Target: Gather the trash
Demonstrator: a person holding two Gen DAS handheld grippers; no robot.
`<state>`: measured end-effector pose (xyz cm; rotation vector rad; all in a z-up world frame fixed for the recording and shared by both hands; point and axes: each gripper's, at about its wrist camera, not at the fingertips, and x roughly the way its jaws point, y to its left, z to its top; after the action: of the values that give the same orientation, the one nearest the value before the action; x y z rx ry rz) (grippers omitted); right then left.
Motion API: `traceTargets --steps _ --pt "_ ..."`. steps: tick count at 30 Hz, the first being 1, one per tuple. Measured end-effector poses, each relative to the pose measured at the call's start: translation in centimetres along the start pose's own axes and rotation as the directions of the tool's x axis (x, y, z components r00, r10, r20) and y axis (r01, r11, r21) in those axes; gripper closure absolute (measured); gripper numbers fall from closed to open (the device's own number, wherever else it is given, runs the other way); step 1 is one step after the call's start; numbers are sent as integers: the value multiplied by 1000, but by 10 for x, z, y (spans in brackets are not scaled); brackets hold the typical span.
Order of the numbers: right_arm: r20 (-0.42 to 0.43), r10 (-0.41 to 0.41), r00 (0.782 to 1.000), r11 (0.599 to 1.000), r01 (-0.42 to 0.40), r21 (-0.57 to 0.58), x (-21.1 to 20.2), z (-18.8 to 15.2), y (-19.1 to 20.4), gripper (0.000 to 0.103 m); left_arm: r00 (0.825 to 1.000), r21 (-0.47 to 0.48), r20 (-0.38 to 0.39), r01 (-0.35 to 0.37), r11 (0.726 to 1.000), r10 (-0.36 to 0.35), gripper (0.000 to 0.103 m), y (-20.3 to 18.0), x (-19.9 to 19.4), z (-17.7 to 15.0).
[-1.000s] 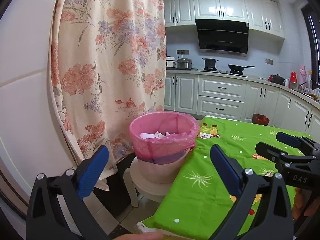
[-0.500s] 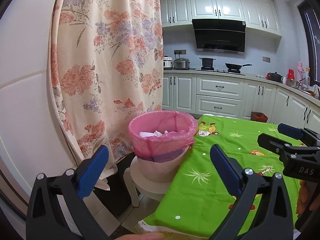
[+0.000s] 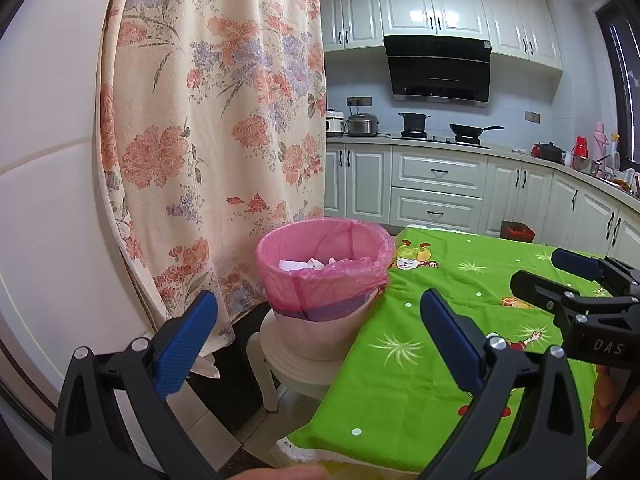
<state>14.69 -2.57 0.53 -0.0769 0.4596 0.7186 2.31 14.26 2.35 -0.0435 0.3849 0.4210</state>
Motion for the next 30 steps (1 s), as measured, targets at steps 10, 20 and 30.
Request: traceTargets --steps 10,20,30 --pt "0 6 1000 1000 -6 -2 0 0 1 19 1000 4 -4 4 1000 -4 5 0 -1 -1" --pt "3 7 1000 1000 -7 -4 0 -1 1 19 1000 3 -4 -1 1000 1 5 1 0 0" --pt "17 20 1000 1000 -20 -13 -3 -6 4 19 1000 8 -4 -3 1000 3 5 0 0 -2"
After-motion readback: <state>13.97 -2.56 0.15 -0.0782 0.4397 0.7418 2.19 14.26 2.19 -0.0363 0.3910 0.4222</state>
